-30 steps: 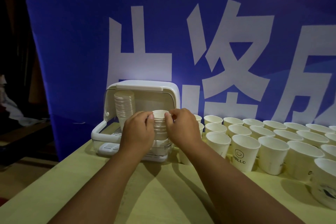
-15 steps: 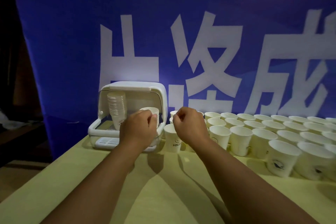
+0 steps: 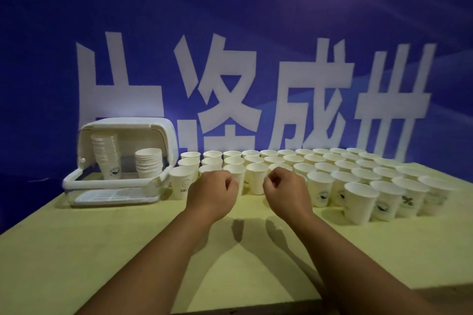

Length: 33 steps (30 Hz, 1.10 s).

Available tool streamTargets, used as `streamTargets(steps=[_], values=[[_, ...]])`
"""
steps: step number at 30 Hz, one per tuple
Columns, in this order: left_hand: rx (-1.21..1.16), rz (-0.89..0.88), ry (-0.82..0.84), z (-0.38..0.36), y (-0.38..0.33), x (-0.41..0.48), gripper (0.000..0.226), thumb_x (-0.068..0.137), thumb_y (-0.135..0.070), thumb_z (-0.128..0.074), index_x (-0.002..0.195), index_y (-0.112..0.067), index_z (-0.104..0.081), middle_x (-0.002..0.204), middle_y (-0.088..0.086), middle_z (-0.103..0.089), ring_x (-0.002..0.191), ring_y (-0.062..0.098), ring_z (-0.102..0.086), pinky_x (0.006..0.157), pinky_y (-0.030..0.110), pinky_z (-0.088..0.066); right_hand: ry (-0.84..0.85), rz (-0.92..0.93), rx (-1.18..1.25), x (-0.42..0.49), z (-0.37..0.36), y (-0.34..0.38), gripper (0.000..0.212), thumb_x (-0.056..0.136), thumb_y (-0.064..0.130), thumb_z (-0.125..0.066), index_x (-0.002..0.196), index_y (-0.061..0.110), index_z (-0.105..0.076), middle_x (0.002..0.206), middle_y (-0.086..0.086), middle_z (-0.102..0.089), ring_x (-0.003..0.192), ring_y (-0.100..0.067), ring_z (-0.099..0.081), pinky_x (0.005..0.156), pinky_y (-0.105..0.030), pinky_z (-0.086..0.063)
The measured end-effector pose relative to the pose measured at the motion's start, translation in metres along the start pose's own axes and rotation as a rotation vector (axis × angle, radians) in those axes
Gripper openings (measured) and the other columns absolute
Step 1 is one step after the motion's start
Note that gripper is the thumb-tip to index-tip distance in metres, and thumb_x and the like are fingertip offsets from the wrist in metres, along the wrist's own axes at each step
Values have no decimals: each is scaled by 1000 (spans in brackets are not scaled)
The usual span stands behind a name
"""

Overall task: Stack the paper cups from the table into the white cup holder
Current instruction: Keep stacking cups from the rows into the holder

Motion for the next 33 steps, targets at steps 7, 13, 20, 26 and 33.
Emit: streamTargets(steps=[7, 13, 20, 26, 33], values=[[-31, -77, 103, -55, -70, -5, 33, 101, -40, -49, 74, -23, -58, 72, -4, -62, 67, 18, -56, 58, 33, -43, -138, -95, -132, -14, 60, -76, 5, 91, 30, -69, 94, 30, -65, 87, 13, -66, 73, -7, -61, 67, -29, -59], [-39, -80, 210, -117, -90, -7, 60, 102, -39, -46, 154, -50, -18, 109, -1, -69, 92, 20, -64, 77, 41, -56, -324, -240, -163, -25, 88, -121, 52, 94, 29, -61, 139, 32, -37, 94, 7, -64, 77, -14, -60, 67, -36, -55], [30, -137, 218, -138, -90, -9, 42, 104, -35, -43, 145, -38, -33, 116, -6, -66, 97, 20, -62, 72, 37, -49, -247, -386, -252, -21, 81, -139, 24, 96, 33, -53, 119, 26, -51, 85, 2, -58, 78, -22, -55, 66, -34, -43], [47, -152, 130, -131, -85, -10, 9, 105, -32, -43, 101, -27, -50, 102, -9, -59, 85, 18, -56, 68, 37, -47, -300, -303, -218, -21, 81, -134, 16, 100, 33, -48, 95, 24, -60, 89, 2, -60, 79, -20, -55, 67, -37, -50], [12, -109, 9, -92, -70, -8, 18, 106, -39, -42, 94, -28, -51, 101, -10, -50, 81, 17, -53, 64, 35, -44, -233, -102, -140, -20, 64, -96, 16, 100, 37, -54, 108, 28, -65, 103, 5, -48, 91, -14, -48, 74, -31, -50]])
Point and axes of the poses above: each hand's wrist, its own x-axis towards the middle knuckle, its own z-axis out of the back of the hand, y = z × x, the point moved 5 cm from there along x, towards the middle knuckle
